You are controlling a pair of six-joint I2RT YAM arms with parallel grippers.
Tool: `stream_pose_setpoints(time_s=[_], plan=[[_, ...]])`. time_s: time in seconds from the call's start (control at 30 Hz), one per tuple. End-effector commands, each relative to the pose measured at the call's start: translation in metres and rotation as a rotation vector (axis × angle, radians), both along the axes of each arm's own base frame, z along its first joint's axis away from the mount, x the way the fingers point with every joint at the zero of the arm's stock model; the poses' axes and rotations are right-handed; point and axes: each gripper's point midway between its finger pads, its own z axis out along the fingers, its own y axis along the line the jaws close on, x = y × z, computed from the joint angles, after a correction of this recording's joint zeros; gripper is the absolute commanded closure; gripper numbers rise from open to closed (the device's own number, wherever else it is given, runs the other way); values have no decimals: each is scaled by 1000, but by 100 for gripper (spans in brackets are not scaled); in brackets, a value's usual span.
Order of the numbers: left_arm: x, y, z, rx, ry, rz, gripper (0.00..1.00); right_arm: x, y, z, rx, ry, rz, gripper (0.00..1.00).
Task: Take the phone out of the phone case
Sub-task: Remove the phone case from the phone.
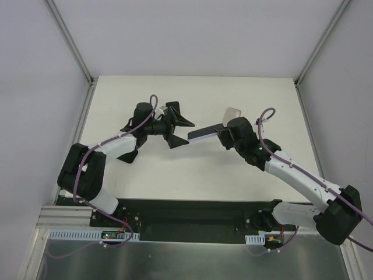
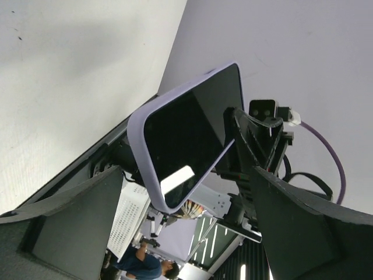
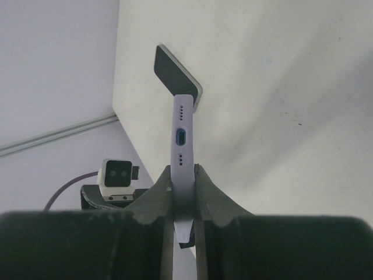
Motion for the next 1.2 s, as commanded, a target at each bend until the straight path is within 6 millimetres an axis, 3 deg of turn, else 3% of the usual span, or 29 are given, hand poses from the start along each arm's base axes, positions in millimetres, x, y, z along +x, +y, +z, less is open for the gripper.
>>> stream_pose_setpoints(time_s=[0.0,0.07,0.2,0.33,0.5,0.73,0.83,0.93,0.97,1.0,1.03,1.1,1.17], plan=[[-5,-3,28,-95,-60,-40,12,14,14,35,174,-141,53,99],[-4,-4,36,-137,-62,-39,13,19,23,40,270,-171,80,98],[-3,-5,43,-202,-46,-33,18,23,36,33,390,-190,117,99],[-3,-5,41,-205,-39,-28,22,26,46,39,486,-229,144,99],[-1,-5,39,-201,-35,-17,25,28,47,43,503,-241,143,99],[9,-4,30,-193,-7,38,38,26,44,47,517,-264,133,99],[11,-5,35,-198,-21,43,48,26,44,44,517,-255,133,99],[13,-5,38,-200,-31,47,70,26,44,38,514,-239,127,99],[13,-5,39,-201,-31,45,86,26,45,38,513,-237,129,99],[12,-5,38,-200,-31,44,95,26,45,34,511,-228,128,99],[12,-5,37,-199,-28,42,100,26,46,33,516,-221,131,98],[12,-5,36,-201,-33,36,100,27,48,30,515,-215,139,99],[12,-3,37,-209,-43,34,100,26,52,33,505,-233,170,74]])
